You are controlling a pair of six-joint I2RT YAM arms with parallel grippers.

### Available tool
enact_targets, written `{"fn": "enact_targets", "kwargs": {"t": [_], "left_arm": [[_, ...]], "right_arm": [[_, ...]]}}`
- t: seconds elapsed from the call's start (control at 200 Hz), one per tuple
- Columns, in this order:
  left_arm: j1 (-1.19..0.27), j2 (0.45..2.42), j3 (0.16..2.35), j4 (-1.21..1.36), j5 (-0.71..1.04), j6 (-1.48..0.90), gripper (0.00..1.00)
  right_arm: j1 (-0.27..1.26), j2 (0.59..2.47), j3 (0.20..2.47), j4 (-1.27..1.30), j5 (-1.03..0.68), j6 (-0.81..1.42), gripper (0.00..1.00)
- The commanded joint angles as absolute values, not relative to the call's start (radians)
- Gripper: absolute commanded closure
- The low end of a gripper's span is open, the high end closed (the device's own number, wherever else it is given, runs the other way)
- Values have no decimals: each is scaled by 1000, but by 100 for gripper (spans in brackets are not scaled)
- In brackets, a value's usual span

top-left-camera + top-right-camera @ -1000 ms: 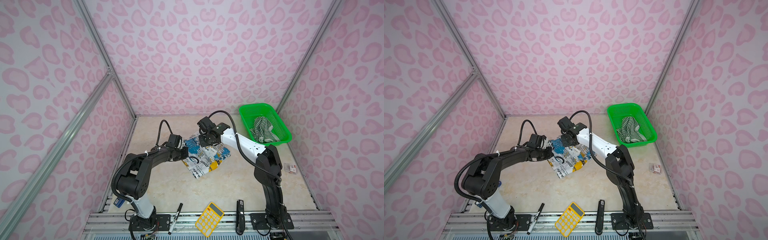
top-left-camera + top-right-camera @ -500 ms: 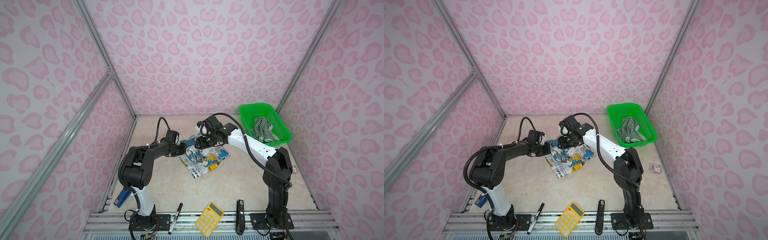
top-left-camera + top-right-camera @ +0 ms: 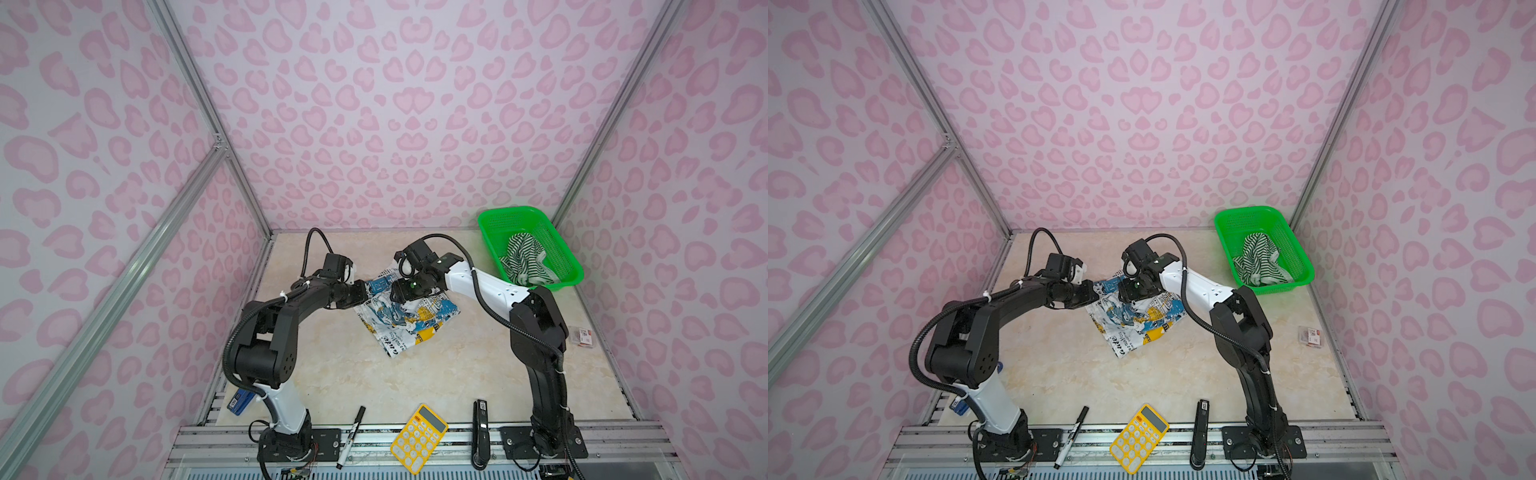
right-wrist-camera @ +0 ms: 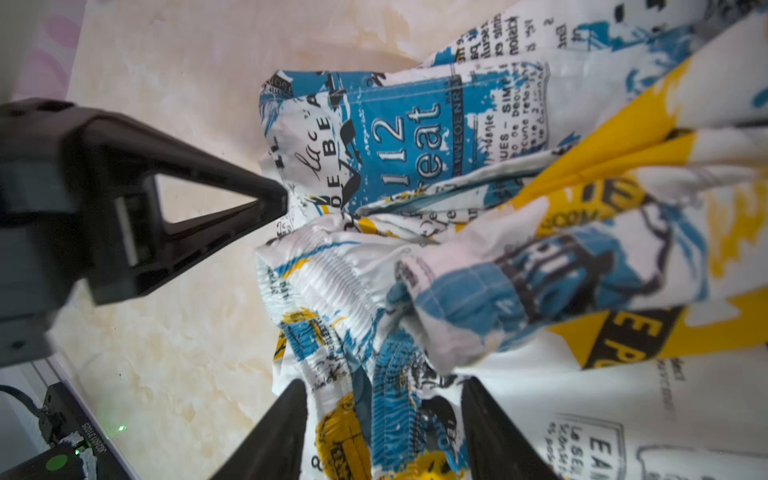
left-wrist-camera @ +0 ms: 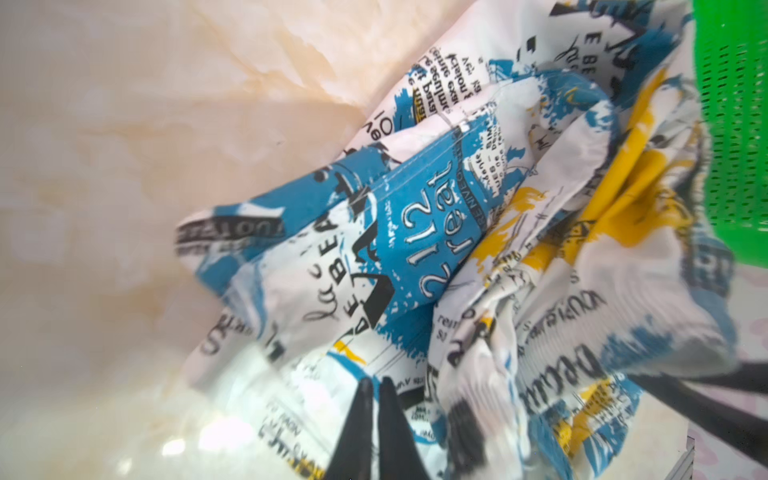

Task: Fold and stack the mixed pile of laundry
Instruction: 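Gather the folded garment with both grippers held close together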

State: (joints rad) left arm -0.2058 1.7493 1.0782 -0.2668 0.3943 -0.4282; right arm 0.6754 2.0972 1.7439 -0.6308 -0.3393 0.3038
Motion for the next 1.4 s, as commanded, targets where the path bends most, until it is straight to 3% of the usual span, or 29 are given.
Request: {"fn": "enact_targets", "kwargs": {"t": [0.0, 0.1, 0.225, 0.395, 0.47, 0.605, 0.91, 1.225, 1.395], "left_arm": [[-201, 1671, 1031, -307, 404, -467, 66], [-202, 1608, 982, -297, 429, -484, 48], [-201, 1572, 937, -243, 482, -511, 43], [-203, 1614, 911, -121, 552, -557, 42], [-203, 1652, 920, -67, 580, -577, 43], [-206, 1740, 966, -8, 609, -602, 56], [-202, 1830, 1032, 64, 621, -604, 96], [-193, 1880, 1002, 314, 735, -610, 97], [-155, 1878, 961, 344, 702, -647, 93]], "right_arm": [[683, 2153, 1786, -607, -288, 334, 35], [693, 2200, 1831, -633, -219, 357, 35], [701, 2239, 1856, -649, -120, 391, 40], [709, 2239, 1825, -603, -141, 411, 78], [717, 2219, 1810, -593, -148, 404, 87], [719, 2181, 1788, -583, -194, 395, 100], [724, 2177, 1864, -662, -373, 379, 100], [735, 2284, 1956, -595, -424, 469, 100], [745, 2346, 1966, -568, -442, 472, 92]]}}
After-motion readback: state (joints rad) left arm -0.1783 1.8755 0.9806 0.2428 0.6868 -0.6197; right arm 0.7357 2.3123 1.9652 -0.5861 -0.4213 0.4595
